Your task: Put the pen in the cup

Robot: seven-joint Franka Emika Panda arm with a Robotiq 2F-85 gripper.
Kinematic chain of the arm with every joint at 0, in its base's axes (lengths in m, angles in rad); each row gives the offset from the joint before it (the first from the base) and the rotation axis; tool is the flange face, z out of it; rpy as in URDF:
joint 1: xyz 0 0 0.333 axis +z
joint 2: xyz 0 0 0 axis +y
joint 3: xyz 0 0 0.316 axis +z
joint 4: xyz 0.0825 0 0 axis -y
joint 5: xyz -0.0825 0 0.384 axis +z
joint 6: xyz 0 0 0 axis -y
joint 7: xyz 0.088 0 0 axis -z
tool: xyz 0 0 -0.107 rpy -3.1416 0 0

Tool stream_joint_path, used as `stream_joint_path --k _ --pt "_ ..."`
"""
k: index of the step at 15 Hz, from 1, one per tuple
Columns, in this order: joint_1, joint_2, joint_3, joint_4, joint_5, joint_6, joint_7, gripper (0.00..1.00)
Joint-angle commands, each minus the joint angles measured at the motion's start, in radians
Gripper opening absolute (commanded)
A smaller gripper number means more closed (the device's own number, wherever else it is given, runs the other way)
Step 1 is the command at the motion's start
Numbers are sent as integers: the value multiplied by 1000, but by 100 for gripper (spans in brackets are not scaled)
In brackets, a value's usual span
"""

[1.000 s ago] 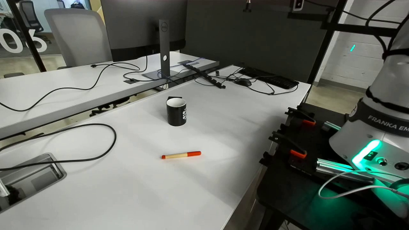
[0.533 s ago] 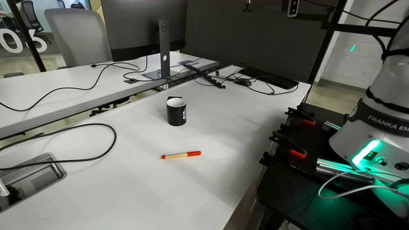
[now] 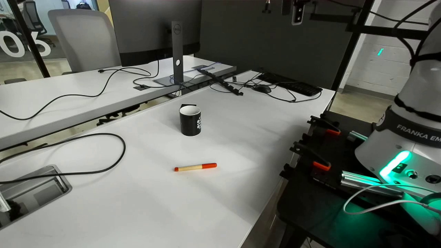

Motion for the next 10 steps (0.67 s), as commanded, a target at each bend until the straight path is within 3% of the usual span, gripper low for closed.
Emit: stream_joint_path --k 1,2,3,10 --pt "-1 151 59 102 -41 6 45 100" --pt "-4 176 74 121 -53 -6 57 100" --pt "6 87 47 54 -25 7 27 100" --pt "12 163 49 95 -16 32 14 100"
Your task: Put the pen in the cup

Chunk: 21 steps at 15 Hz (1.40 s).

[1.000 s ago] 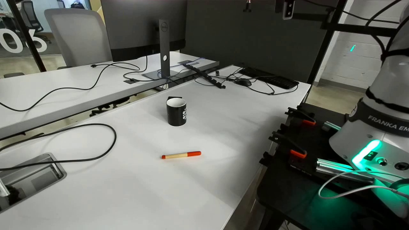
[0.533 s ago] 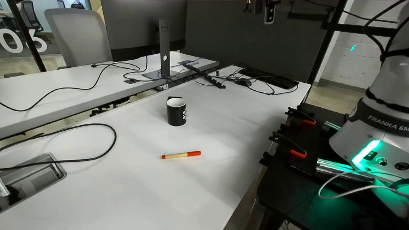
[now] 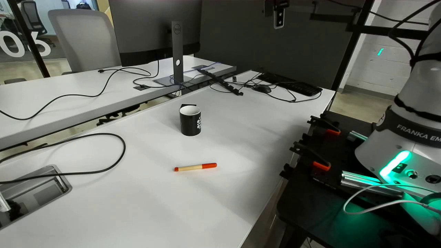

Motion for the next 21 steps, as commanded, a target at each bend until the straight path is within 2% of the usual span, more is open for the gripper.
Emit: stream_joint_path --k 1,5,13,17,18,21 --pt "28 4 -31 -20 46 64 -49 100" --pt "80 83 -24 -26 134 185 -114 100" --pt "129 286 6 31 229 256 -237 100" --pt "114 364 48 97 184 227 -197 100" --pt "110 315 44 44 199 252 -207 100" --pt "109 350 56 72 197 250 -205 100"
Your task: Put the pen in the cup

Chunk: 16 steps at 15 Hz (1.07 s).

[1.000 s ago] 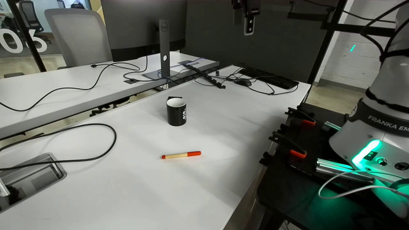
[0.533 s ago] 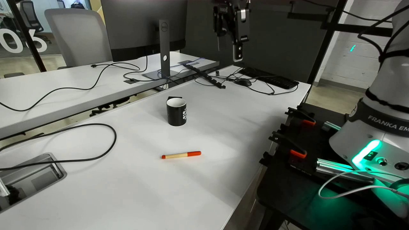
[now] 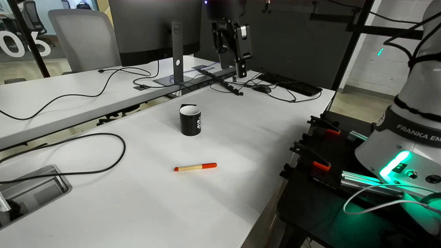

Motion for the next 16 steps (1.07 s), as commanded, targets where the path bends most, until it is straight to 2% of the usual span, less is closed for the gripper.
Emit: stream_joint_path --k 1,4,8,13,16 --pt "-16 3 16 4 3 -3 -2 100" --pt "-15 29 18 12 7 28 -3 100" --pt "-1 120 42 39 63 210 -30 100" --pt "-15 235 84 55 88 421 -5 100" --pt "-33 299 107 46 176 570 -1 100"
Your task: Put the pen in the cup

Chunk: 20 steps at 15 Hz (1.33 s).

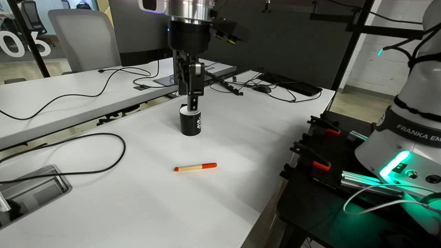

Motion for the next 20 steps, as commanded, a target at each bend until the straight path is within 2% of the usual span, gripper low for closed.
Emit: stream_joint_path --k 1,5,6,9,10,11,17,20 --pt "-37 91 41 16 107 156 -5 100" --pt "-78 138 65 -10 95 272 15 100" --pt "-77 126 72 -1 69 227 22 100" --pt "-95 144 77 -3 66 252 24 100" --pt "-129 130 115 -12 117 257 -47 100" --pt "-141 129 124 -12 120 255 -61 100" --pt "-136 182 77 5 -12 217 -11 100" --pt "-147 233 73 18 -31 224 -17 100"
